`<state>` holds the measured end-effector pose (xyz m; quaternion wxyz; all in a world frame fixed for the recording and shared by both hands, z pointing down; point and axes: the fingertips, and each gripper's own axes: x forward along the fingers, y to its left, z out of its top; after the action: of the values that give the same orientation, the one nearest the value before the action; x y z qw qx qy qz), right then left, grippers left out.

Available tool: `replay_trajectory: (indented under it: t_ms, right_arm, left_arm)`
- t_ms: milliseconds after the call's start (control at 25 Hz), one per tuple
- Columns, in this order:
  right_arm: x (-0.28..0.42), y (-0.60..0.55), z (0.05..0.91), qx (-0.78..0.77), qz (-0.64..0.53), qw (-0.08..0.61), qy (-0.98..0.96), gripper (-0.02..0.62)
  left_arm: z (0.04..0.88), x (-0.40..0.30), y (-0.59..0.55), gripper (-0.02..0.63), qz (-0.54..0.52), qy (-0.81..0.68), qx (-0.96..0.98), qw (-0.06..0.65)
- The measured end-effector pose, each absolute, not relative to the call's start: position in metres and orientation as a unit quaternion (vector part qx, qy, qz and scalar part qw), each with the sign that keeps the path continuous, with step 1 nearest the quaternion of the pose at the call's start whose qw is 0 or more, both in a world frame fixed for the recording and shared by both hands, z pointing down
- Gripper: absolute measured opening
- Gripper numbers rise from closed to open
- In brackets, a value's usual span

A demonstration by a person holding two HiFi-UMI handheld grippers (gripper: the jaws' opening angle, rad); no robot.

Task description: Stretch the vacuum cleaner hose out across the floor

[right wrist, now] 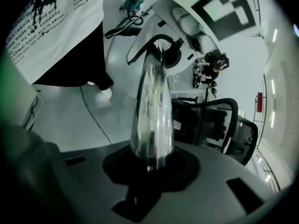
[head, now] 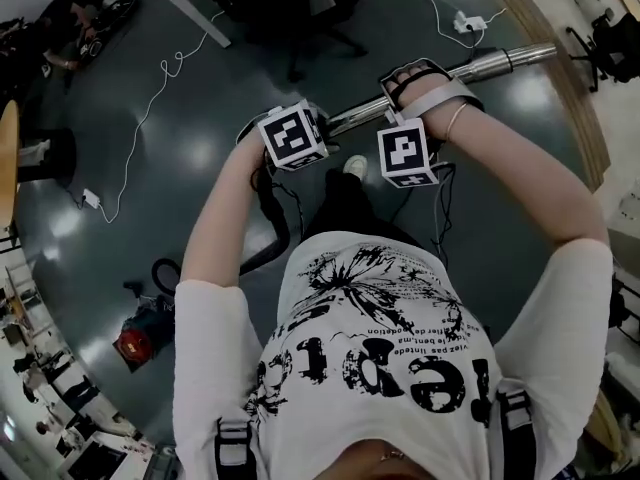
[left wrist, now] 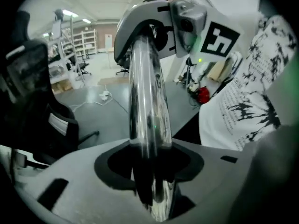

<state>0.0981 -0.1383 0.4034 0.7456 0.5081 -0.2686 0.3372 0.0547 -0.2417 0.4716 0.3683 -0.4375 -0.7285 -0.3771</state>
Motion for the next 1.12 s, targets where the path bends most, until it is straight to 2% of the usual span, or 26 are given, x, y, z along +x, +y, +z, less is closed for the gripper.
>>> replay_trajectory:
  t_ms: [200,360,400,480,640,880,1120]
  right_arm:
    - [0.122,-0.085,0.438,0.525,0.392,0.694,-0.298,0.089]
    - [0.146,-0.038,0.470,0.519,0.444,0.655,-0.324,0.089]
    - [0.149,-0.027,0.479,0.518,0.457,0.643,-0.332,0.089]
    - [0.154,-0.008,0.492,0.516,0.478,0.619,-0.350,0.089]
    - [0.168,0.019,0.502,0.503,0.525,0.573,-0.378,0.089]
    - [0.166,0.044,0.515,0.454,0.605,0.495,-0.427,0.089]
    - [0.128,0.106,0.524,0.376,0.720,0.383,-0.440,0.089]
  left_arm:
    - [0.506,0.110,-0.184,0.272,-0.276,-0.644,-0.610,0.370]
    - [0.517,0.161,-0.128,0.279,-0.263,-0.599,-0.684,0.323]
    - [0.518,0.167,-0.117,0.309,-0.267,-0.595,-0.694,0.306]
    - [0.521,0.174,-0.099,0.310,-0.255,-0.588,-0.707,0.298]
    - [0.528,0.192,-0.079,0.310,-0.217,-0.553,-0.729,0.341]
    - [0.536,0.202,-0.056,0.310,-0.195,-0.500,-0.766,0.353]
    - [0.562,0.192,-0.018,0.310,-0.238,-0.477,-0.769,0.354]
